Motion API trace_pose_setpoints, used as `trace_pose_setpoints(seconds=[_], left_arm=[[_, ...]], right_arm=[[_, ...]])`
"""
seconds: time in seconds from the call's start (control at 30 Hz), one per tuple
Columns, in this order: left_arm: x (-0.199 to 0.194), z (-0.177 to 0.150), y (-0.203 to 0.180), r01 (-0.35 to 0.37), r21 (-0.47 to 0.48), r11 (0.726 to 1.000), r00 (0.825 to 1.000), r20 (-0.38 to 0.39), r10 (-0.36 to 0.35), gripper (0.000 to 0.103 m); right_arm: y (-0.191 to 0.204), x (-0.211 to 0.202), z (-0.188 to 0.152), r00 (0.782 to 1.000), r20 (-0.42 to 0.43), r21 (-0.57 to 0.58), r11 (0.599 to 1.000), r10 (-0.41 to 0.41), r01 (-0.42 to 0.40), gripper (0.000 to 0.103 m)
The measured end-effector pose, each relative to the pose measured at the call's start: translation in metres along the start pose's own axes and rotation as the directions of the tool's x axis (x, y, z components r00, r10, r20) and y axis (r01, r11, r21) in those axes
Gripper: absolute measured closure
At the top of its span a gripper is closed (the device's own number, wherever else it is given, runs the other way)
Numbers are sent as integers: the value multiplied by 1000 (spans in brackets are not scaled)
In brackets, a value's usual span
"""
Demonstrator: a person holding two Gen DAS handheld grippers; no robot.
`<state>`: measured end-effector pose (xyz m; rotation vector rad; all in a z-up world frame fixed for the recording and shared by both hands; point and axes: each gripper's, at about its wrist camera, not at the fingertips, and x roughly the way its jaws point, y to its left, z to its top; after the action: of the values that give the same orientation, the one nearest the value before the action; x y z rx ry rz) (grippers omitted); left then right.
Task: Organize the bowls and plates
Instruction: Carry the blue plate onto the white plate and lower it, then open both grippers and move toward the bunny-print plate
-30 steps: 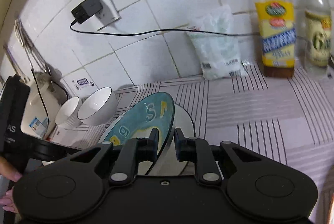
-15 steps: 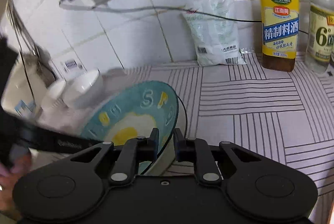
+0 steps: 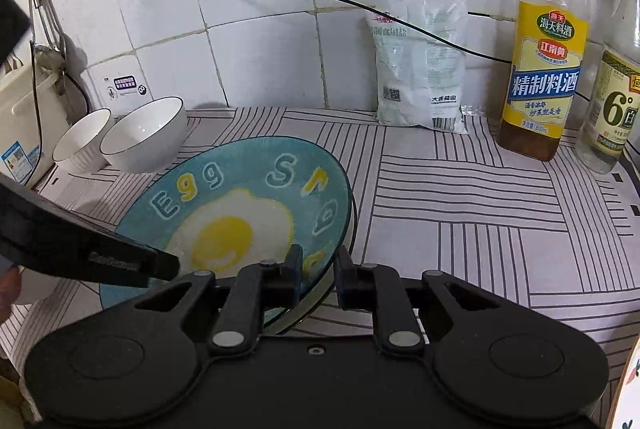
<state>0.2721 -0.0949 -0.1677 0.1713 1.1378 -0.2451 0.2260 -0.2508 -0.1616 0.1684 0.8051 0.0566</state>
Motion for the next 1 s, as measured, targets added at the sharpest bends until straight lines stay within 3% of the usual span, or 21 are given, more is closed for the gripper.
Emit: trace_pose_setpoints(seconds=[0.17, 0.47, 0.8, 1.0], left_arm=[[-18, -7, 6, 15, -17, 1000, 1000, 12, -15, 87], [-47, -18, -1, 28, 19, 999, 999, 38, -29, 83], [-80, -33, -43, 91, 123, 988, 994, 50, -98, 70], [-100, -43, -76, 137, 195, 971, 988, 46, -149, 62]], right_arm=[[9, -1, -3, 998, -28, -35, 998, -58, 57, 80], [8, -10, -13, 999, -16, 16, 999, -44, 44, 78], [-23, -106, -36, 994, 50, 29, 995, -94, 92, 71], [-44, -160, -51, 977, 87, 38, 981, -195, 193, 64]])
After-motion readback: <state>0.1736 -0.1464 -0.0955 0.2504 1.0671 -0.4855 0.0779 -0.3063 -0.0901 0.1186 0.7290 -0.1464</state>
